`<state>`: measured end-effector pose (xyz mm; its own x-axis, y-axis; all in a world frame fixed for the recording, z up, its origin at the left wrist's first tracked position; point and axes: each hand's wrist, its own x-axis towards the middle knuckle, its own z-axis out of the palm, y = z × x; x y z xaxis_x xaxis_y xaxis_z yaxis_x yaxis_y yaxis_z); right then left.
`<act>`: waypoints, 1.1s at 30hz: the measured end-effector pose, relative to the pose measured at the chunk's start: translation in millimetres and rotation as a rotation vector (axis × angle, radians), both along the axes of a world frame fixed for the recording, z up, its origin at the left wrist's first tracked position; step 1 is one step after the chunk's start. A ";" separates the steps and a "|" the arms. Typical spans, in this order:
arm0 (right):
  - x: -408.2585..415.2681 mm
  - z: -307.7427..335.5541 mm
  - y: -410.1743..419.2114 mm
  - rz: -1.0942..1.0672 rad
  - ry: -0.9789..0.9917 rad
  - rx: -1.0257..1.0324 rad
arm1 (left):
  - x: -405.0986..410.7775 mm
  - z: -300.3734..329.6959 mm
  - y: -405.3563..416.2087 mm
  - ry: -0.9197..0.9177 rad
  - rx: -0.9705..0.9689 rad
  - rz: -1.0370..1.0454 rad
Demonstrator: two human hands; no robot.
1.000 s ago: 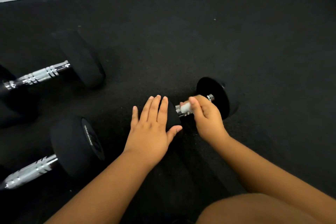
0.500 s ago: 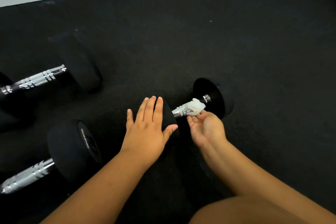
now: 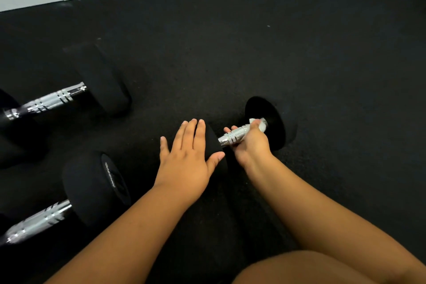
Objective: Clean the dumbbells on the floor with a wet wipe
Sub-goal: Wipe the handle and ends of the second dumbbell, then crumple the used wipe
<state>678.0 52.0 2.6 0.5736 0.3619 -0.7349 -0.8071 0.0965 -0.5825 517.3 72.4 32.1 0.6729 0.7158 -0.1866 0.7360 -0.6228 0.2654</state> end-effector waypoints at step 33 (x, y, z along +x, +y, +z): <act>-215.4 262.2 135.6 1.489 -1.017 0.510 | -235.1 238.8 134.0 -1.105 -0.500 0.612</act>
